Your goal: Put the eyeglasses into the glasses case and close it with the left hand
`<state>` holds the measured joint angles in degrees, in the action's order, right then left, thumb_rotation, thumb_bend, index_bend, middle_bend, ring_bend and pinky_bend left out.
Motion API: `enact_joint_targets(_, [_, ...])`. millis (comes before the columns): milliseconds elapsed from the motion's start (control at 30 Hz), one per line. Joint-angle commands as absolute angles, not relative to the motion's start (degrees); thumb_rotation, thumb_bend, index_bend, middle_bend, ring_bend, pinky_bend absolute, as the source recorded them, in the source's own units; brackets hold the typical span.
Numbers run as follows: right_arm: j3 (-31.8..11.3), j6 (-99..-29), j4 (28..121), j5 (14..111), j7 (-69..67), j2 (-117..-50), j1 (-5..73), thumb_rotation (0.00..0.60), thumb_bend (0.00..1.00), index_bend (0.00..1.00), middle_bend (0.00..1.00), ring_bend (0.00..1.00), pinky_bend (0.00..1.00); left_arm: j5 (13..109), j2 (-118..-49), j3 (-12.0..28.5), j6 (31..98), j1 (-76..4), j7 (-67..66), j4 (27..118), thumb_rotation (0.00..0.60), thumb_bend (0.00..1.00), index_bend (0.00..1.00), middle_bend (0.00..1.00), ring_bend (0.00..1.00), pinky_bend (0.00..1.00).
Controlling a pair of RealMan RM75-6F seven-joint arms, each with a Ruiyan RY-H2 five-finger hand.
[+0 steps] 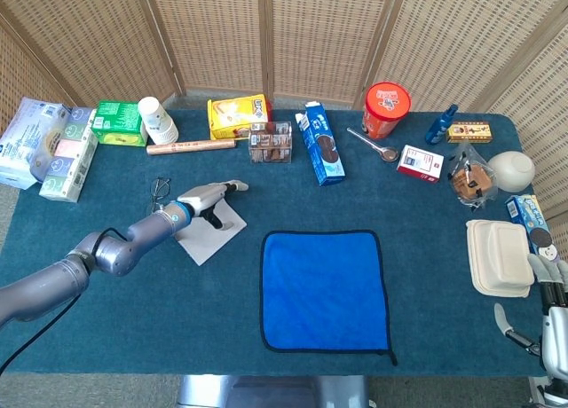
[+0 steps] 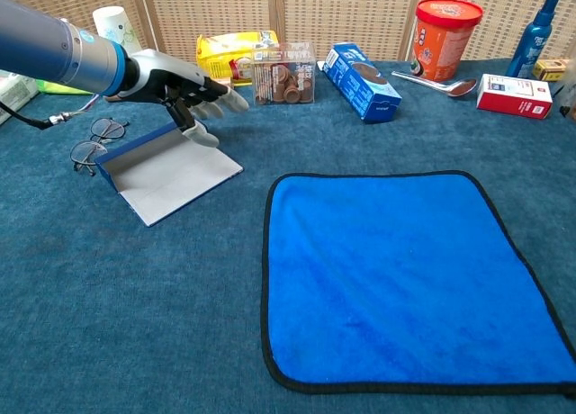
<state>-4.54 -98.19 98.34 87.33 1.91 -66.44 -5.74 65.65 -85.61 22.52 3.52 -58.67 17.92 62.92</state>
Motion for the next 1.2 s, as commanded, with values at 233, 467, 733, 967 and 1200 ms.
enact_joint_targets(233, [-4.6, -98.2, 98.4, 87.7, 1.6, -66.2, -5.9, 0.425, 0.34, 0.12, 0.13, 0.00, 0.06, 67.5, -84.2, 24.3, 4.7, -57.2, 17.3, 66.9, 0.600, 0.33, 0.00, 0.00, 0.00, 0.00])
enact_joint_targets(467, [-4.7, -97.9, 98.1, 87.8, 1.1, -66.2, -5.8, 0.425, 0.34, 0.12, 0.13, 0.00, 0.06, 67.6, -81.7, 23.6, 5.7, -55.9, 17.8, 66.8, 0.600, 0.33, 0.00, 0.00, 0.00, 0.00])
enact_joint_targets(733, [-4.7, -97.7, 97.6, 87.6, 0.8, -66.5, -5.8, 0.429, 0.34, 0.12, 0.13, 0.00, 0.06, 66.0, -82.4, 20.8, 5.1, -55.6, 19.1, 61.5, 0.600, 0.34, 0.00, 0.00, 0.00, 0.00])
enact_joint_targets(967, [-4.7, -97.9, 97.8, 87.7, 1.0, -66.5, -6.1, 0.427, 0.34, 0.12, 0.13, 0.00, 0.06, 65.5, -84.2, 20.1, 4.8, -55.7, 19.7, 59.6, 0.600, 0.34, 0.00, 0.00, 0.00, 0.00])
enact_joint_targets(1200, [-4.6, -98.5, 97.5, 87.7, 0.5, -66.3, -6.6, 0.428, 0.34, 0.12, 0.13, 0.00, 0.06, 66.1, -84.8, 20.6, 4.4, -55.6, 19.8, 61.2, 0.600, 0.34, 0.00, 0.00, 0.00, 0.00])
